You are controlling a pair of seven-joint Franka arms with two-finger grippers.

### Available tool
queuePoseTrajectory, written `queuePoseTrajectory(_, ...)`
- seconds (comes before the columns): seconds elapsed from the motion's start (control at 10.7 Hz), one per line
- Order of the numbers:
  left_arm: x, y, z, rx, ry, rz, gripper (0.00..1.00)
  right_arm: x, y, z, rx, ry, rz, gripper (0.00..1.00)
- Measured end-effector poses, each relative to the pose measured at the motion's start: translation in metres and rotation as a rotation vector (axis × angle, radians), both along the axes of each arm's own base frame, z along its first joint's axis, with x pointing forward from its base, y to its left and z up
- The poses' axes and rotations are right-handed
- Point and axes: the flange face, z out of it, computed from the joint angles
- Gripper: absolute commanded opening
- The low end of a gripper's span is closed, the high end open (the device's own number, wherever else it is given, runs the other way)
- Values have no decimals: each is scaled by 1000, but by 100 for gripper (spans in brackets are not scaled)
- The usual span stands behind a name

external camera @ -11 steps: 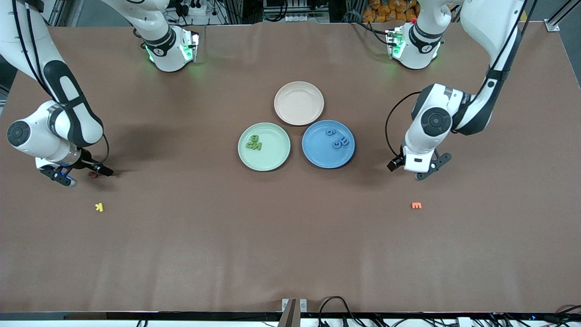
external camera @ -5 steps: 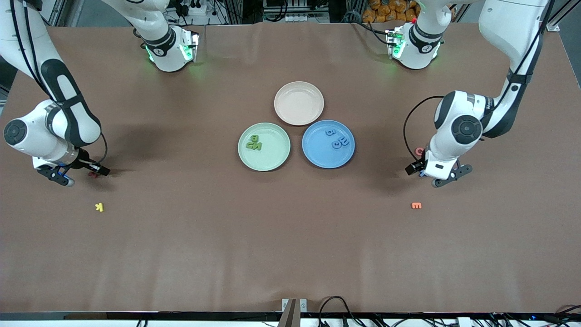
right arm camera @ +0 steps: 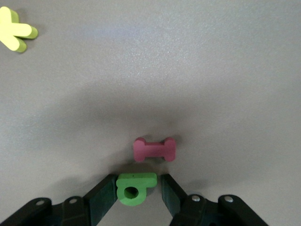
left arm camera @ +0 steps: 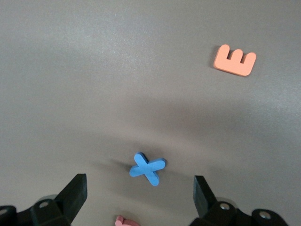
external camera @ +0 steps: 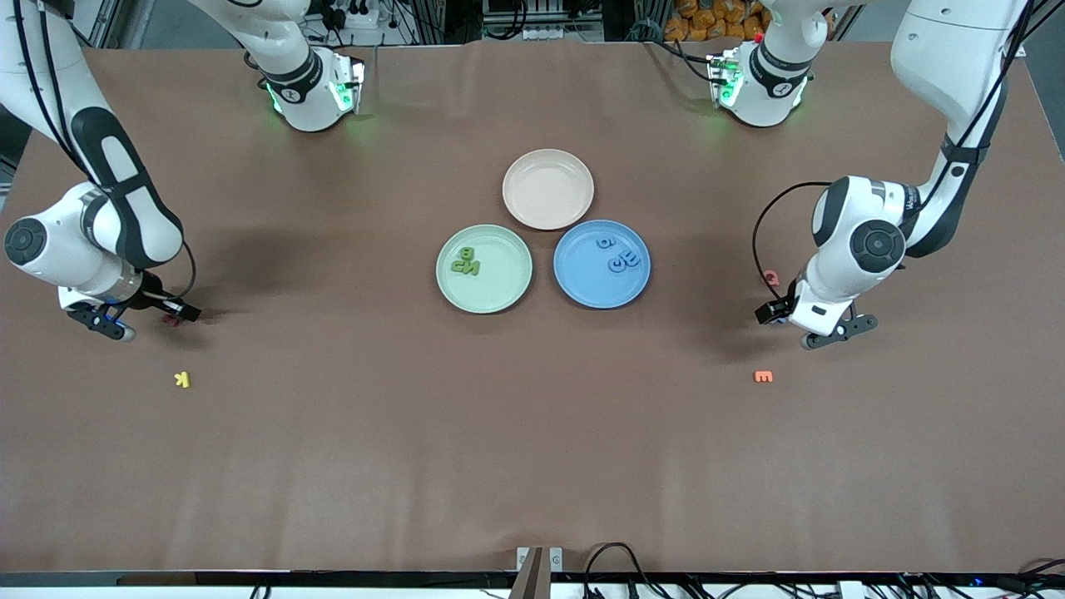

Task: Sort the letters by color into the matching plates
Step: 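Grasp the green letter with the right gripper while the left gripper grasps the x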

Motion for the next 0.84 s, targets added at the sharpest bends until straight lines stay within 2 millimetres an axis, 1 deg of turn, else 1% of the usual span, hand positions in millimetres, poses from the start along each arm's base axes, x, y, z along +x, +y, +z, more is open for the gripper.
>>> queuePoseTrajectory(0.37, 1, 8, -3, -7, 13, -134, 92, 3, -1, 5, 0, -13, 7, 31)
queuePoseTrajectory(0.56, 1, 9, -4, -13, 20, -218, 88, 3, -3, 7, -1, -16, 13, 31)
queuePoseTrajectory(0.65, 0, 3, -5, -20, 22, -256, 85, 3, -3, 7, -1, -16, 14, 29)
queuePoseTrajectory(0.84, -3, -17, -10, -35, 26, -296, 80, 3, -3, 7, -1, -16, 15, 27)
